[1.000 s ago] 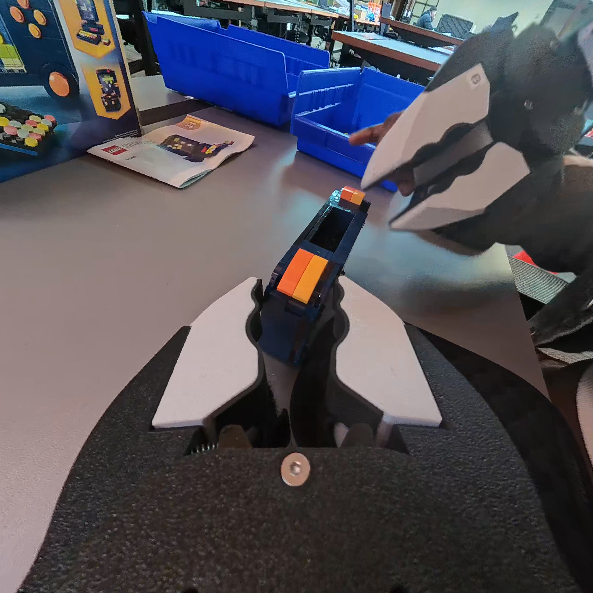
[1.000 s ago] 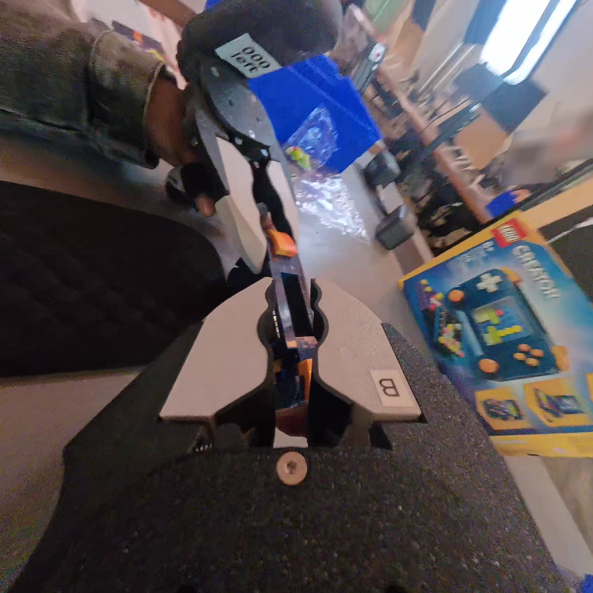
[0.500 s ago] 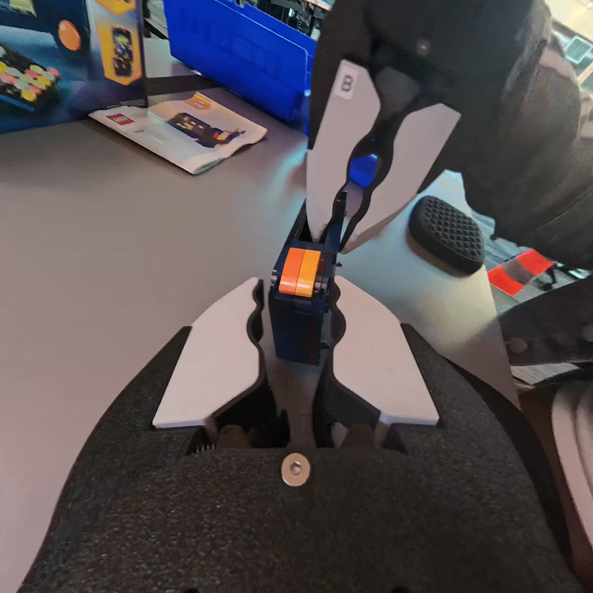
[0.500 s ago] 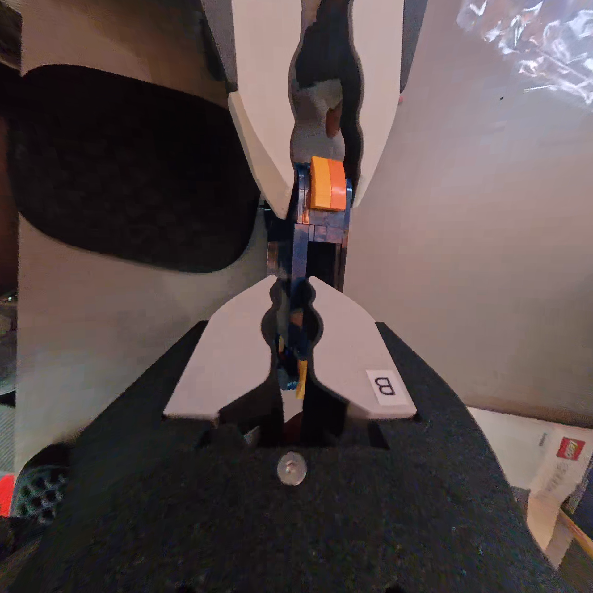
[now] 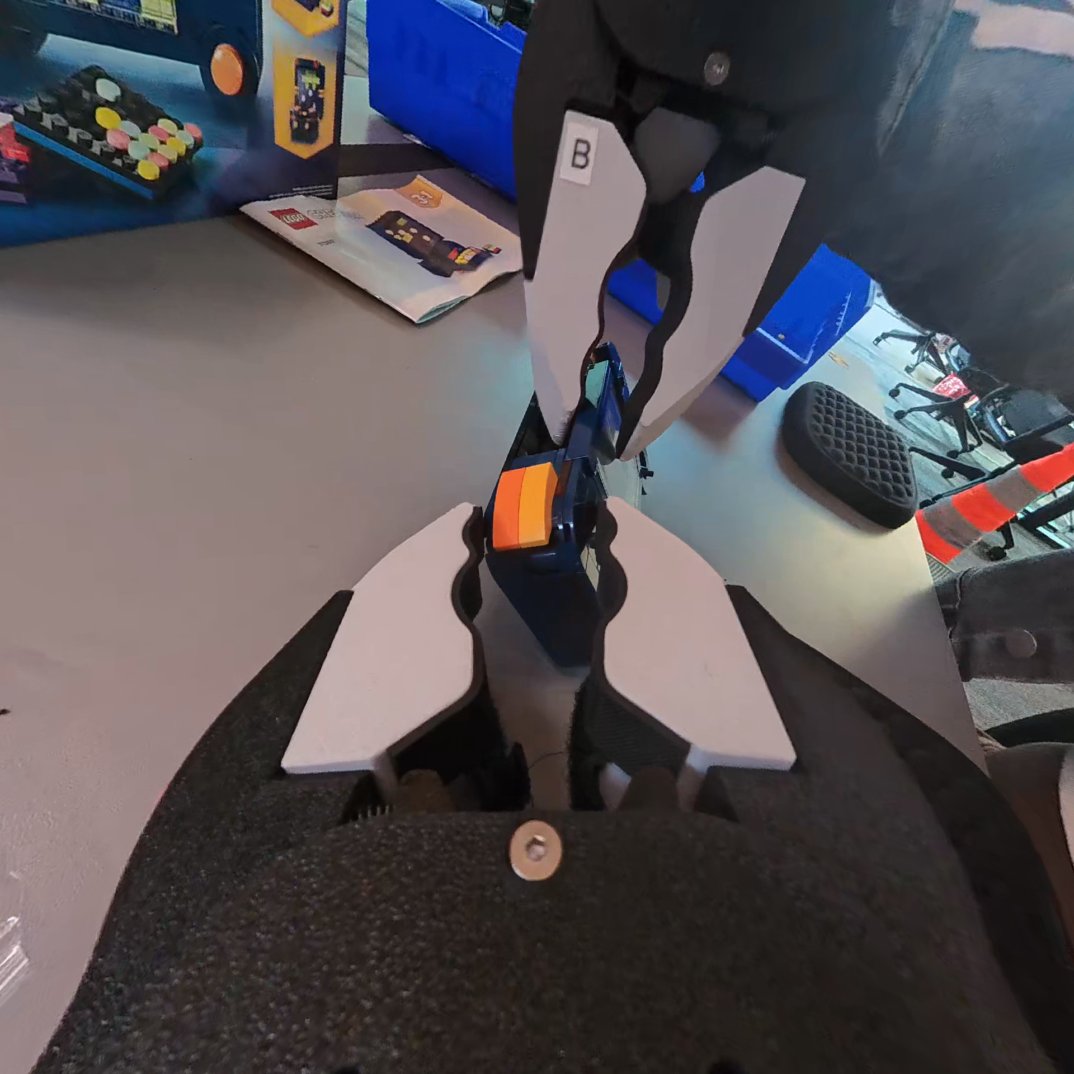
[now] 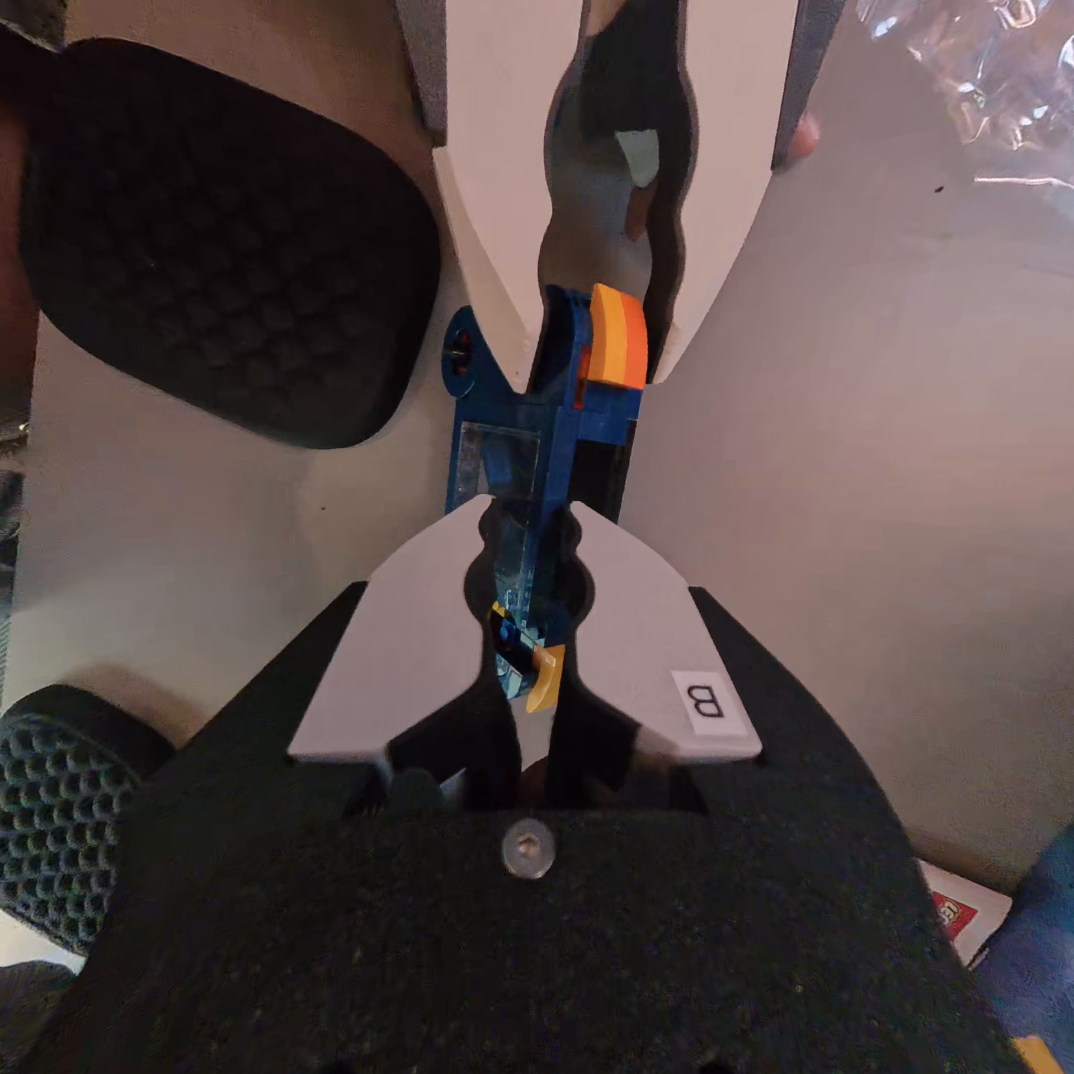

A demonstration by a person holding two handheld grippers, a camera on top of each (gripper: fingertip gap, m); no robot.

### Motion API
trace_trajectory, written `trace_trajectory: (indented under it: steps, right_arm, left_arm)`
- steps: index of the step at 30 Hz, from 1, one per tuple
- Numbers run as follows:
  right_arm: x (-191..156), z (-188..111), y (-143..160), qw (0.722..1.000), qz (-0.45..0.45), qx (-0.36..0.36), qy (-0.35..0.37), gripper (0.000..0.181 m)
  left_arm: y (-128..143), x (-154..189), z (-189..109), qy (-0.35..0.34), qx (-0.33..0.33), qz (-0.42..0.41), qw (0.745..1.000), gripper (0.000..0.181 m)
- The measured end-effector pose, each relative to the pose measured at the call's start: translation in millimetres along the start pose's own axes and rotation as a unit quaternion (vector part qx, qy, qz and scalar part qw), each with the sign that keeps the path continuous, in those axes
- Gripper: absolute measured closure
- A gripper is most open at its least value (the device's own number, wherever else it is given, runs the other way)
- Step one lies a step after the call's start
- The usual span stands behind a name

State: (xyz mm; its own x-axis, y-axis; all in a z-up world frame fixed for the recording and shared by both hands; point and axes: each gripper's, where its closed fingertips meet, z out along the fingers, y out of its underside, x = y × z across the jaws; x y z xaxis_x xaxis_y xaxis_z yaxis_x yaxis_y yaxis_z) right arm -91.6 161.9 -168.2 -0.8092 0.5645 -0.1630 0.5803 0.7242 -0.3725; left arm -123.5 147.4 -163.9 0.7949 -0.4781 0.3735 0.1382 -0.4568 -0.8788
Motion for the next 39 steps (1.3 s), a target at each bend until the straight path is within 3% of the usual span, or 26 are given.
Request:
trace_trajectory:
  steps: [9,16,18,22,23,24,28,33,36,39]
  right_arm:
    - [-1,-5,-3,0.999,-0.025,-0.021,0.036,0.164]
    - [-3,-6,-2,0.999,0.007,0.018,0.031,0.165]
    - [-15,-9,-8,0.999,-0.009,0.029,0.018,0.173]
    - [-29,-5,-3,0.997,-0.011,0.001,0.076,0.173]
    - [-35,-4,-5,0.995,-0.021,0.005,0.101,0.173]
    - [-42,-3,-6,0.991,-0.036,0.013,0.13,0.173]
    - [-59,-9,-8,0.937,-0.131,0.016,0.324,0.173]
    - [-91,-20,-15,0.848,-0.17,0.044,0.5,0.173]
    - [-106,-20,-19,0.812,-0.181,0.047,0.553,0.173]
    - [-117,-16,-26,0.8,-0.185,0.062,0.568,0.173]
  left_arm:
    - [1,-8,1,-0.005,-0.005,-0.028,1.0,0.145]
    - [1,-9,3,0.01,-0.013,-0.038,0.999,0.145]
    - [7,-25,3,-0.03,-0.036,-0.057,0.997,0.147]
    - [12,-28,4,-0.037,-0.061,-0.049,0.996,0.148]
    - [17,-34,4,-0.061,-0.078,-0.041,0.994,0.164]
    - [18,-33,4,-0.062,-0.084,-0.032,0.994,0.164]
    - [14,-28,3,-0.046,-0.071,-0.021,0.996,0.153]
    - [-20,8,-25,-0.036,0.061,0.091,0.993,0.127]
    - [-23,49,-45,-0.049,0.115,0.223,0.967,0.109]
    - [-15,90,-55,-0.092,0.163,0.362,0.913,0.094]
